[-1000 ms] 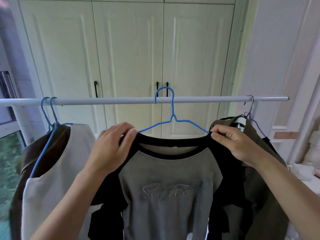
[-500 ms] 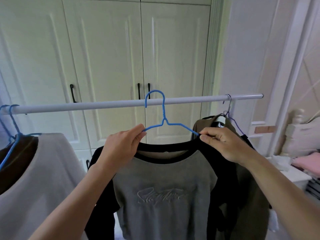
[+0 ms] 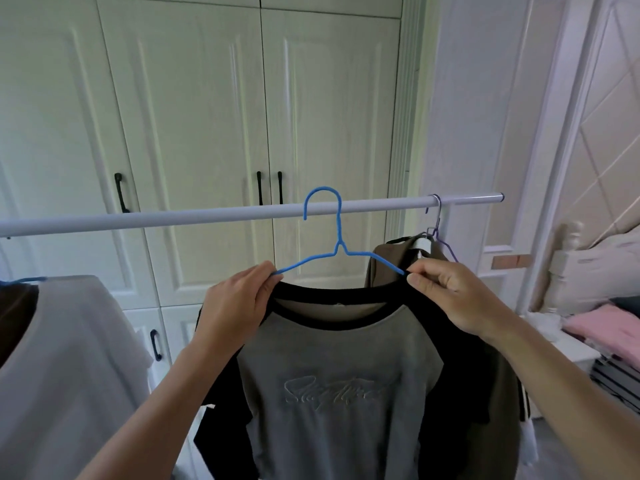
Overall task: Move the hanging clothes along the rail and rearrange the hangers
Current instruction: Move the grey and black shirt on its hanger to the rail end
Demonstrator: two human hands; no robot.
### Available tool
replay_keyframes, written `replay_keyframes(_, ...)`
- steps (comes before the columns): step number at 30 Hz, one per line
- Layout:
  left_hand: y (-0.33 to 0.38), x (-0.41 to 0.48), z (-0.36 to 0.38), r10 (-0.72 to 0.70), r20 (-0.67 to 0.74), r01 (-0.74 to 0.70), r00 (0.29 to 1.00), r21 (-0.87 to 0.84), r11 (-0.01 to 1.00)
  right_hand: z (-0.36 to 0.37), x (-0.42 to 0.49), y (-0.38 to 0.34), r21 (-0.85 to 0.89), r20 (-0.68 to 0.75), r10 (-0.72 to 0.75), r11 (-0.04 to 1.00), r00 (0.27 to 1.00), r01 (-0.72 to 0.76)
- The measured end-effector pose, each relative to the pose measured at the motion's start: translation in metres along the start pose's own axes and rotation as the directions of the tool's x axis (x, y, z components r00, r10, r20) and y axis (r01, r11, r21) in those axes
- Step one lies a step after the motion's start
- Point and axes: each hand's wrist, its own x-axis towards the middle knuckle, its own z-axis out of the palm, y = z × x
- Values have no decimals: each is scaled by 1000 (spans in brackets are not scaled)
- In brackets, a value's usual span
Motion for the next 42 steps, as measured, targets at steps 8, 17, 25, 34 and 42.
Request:
replay_keyframes(8,12,24,28,-29,-50,24,998,-98,995,-38,-24,10,58,169,144,986,975,-155)
replay_keyframes(17,37,69,97,55,58,-40,997,-242,969,-52,-51,33,176,64,160,970,985,-169)
replay_keyframes(25,64,125,158,146,21,-134,989,-281,950,-52,-48,47,128,-74,194,975,978,-184)
replay_keyframes(34,96,174,208,104,97,-84,990,-187,979,-50,-29,63,-37,-204,197,977,959,-208)
replay_keyframes(42,118,187,237,45,186,2,982,-244,970,-45,-21,74,-94,-275,233,959,933,-267)
